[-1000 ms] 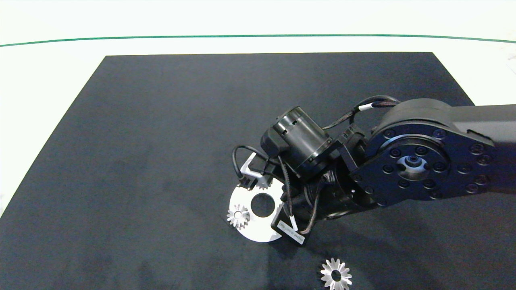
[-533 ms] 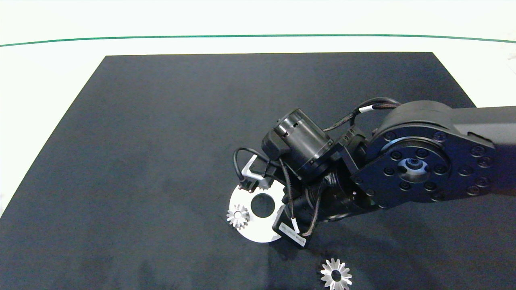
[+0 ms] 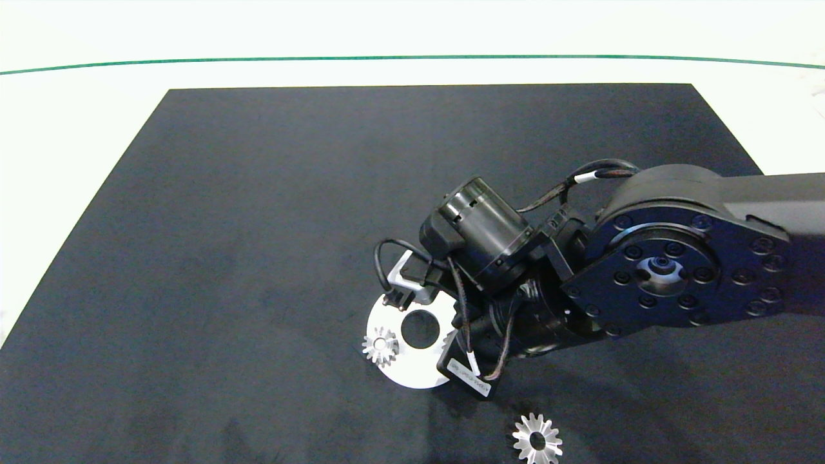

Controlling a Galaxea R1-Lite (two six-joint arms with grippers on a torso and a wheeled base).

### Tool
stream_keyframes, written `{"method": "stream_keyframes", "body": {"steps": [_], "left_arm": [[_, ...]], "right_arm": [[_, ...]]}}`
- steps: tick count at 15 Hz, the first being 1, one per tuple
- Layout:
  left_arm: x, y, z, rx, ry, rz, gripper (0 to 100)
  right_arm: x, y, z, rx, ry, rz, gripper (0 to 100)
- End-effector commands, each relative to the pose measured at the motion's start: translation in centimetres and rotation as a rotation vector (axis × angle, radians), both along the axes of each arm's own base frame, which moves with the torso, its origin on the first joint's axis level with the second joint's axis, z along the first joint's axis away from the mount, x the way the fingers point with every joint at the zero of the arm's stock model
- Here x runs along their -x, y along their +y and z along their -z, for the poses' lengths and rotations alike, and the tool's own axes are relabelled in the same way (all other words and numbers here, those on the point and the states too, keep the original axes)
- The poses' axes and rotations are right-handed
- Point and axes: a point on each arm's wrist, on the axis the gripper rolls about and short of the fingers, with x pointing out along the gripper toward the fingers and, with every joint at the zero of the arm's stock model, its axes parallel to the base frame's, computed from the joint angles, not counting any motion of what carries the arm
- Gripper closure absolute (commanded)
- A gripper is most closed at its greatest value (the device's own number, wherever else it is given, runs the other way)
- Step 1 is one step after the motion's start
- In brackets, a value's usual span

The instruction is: Remove an incorrectly installed larger gear and replace it with the correct smaller gear

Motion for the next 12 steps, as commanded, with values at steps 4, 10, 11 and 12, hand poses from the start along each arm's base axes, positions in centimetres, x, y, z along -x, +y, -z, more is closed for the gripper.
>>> {"method": "stream_keyframes", "body": {"steps": [4, 10, 11, 12], "left_arm": [[0.04, 0.0, 0.05, -0.001, 0.006, 0.0, 0], [0.04, 0.0, 0.05, 0.0, 0.005, -0.001, 0], [0.04, 0.0, 0.05, -0.001, 0.006, 0.0, 0], [0.04, 0.0, 0.05, -0.001, 0.006, 0.0, 0]], "right_arm": [[-0.09, 0.14, 0.15, -0.001, -0.003, -0.001, 72], [-0.05, 0.08, 0.08, -0.003, -0.004, -0.001, 0], [-0.04, 0.07, 0.12, -0.001, -0.004, -0.002, 0], [-0.05, 0.08, 0.08, -0.002, -0.005, -0.002, 0]]}}
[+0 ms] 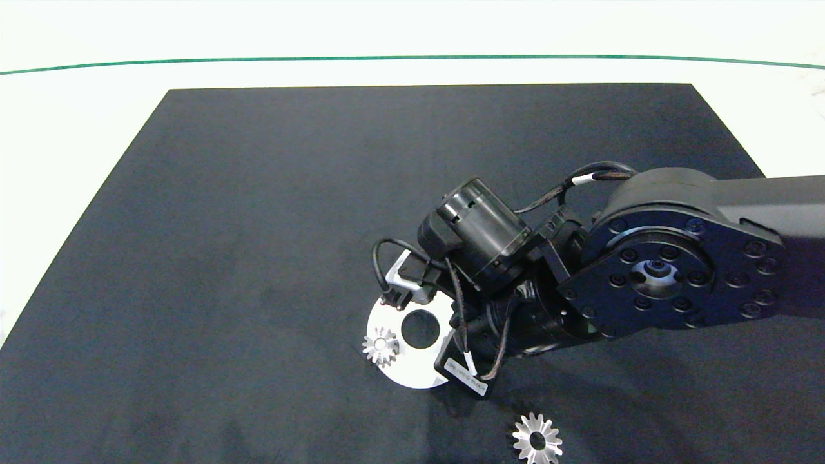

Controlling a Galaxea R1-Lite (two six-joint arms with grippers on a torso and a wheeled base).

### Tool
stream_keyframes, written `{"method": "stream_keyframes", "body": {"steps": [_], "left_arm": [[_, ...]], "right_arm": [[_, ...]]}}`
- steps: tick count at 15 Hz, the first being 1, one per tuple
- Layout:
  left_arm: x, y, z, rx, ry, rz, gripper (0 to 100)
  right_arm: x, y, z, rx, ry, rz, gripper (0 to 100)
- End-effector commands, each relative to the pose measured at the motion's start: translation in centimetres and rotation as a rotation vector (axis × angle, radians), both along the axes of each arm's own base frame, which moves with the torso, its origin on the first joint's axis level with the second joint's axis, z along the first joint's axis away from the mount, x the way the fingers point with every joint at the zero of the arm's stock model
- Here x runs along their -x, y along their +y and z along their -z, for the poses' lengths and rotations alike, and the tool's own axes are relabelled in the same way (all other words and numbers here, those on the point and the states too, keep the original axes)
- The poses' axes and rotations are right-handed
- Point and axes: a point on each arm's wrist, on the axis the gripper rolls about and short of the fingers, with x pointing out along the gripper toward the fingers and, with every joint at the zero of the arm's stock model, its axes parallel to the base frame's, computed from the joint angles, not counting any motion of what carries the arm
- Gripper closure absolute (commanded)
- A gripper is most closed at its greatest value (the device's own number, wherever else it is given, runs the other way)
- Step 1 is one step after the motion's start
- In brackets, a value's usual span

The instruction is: Remove an incorrectly installed larger gear and replace it with the correct smaller gear

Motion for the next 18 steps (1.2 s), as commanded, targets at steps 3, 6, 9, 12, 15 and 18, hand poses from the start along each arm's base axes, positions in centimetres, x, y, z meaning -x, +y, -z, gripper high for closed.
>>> {"method": "stream_keyframes", "body": {"steps": [3, 6, 9, 12, 15, 18], "left_arm": [[0.1, 0.0, -0.1, -0.006, -0.002, 0.004, 0], [0.0, 0.0, -0.2, 0.0, -0.006, -0.002, 0], [0.8, 0.0, -1.1, 0.077, -0.111, -0.06, 0], [2.7, -0.3, -1.5, 0.147, -0.221, -0.128, 0], [4.1, -0.4, -2.3, 0.165, -0.362, -0.13, 0], [5.8, -0.8, -2.3, 0.154, -0.439, -0.152, 0]], "right_arm": [[0.3, -0.3, -0.6, -0.008, -0.01, -0.001, 0], [2.5, -3.3, -3.8, -0.089, -0.077, 0.004, 0], [4.2, -7.3, -5.0, -0.158, -0.223, 0.11, 0], [7.0, -11.4, -5.8, -0.24, -0.433, 0.24, 0], [9.3, -16.1, -6.5, -0.28, -0.628, 0.469, 0], [12.1, -21.3, -6.6, -0.403, -0.743, 0.656, 0]]}}
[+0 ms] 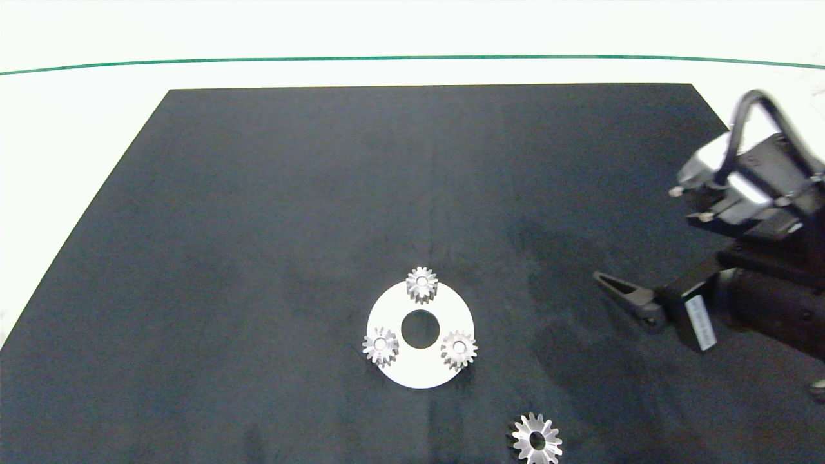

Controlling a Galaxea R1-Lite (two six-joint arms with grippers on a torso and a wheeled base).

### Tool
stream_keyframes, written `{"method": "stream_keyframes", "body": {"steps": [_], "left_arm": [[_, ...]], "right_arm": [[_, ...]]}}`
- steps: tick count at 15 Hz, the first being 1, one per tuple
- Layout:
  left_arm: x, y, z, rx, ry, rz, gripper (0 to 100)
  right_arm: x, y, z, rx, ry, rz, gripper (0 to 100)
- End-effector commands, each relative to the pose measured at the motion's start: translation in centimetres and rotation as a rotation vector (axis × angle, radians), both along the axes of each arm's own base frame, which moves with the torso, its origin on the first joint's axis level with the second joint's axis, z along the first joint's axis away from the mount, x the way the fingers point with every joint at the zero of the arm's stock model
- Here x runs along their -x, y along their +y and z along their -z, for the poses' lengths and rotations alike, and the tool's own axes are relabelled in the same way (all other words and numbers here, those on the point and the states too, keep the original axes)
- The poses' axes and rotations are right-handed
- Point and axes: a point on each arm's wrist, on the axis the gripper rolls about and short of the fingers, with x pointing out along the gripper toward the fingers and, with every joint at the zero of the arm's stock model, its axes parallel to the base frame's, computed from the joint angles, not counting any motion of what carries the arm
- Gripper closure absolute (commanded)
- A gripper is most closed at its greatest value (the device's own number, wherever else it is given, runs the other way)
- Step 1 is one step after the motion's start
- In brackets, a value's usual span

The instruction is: Remove an incorrectly installed larger gear and replace it with the correct smaller gear

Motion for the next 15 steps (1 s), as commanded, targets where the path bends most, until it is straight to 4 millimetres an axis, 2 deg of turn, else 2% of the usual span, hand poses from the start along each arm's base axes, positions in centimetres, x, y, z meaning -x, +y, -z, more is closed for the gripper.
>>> {"method": "stream_keyframes", "body": {"steps": [1, 4, 5, 6, 7, 11, 13, 15], "left_arm": [[2.7, -0.4, 0.6, -0.002, -0.091, -0.009, 0], [5.4, -0.7, 1.6, -0.016, -0.187, -0.003, 0], [5.8, -0.8, 1.7, -0.018, -0.199, 0.002, 0], [7.2, -1.0, 2.5, -0.026, -0.232, 0.051, 0], [7.9, -1.2, 3.3, -0.03, -0.248, 0.082, 0], [10.6, -1.6, 7.0, -0.051, -0.297, 0.081, 0], [11.7, -1.7, 8.4, -0.056, -0.327, 0.081, 0], [12.4, -1.9, 10.8, -0.059, -0.34, 0.087, 0]], "right_arm": [[5.1, -8.0, -0.6, -0.177, -0.182, 0.235, 0], [9.4, -12.2, 0.0, -0.21, -0.302, 0.421, 0], [10.2, -12.7, 0.0, -0.22, -0.329, 0.446, 0], [12.4, -13.7, 0.2, -0.246, -0.399, 0.514, 0], [13.8, -14.2, 0.8, -0.253, -0.439, 0.562, 0], [18.0, -14.7, 5.9, -0.217, -0.526, 0.725, 0], [19.1, -14.8, 6.7, -0.234, -0.569, 0.73, 0], [20.3, -14.6, 6.9, -0.249, -0.632, 0.782, 0]]}}
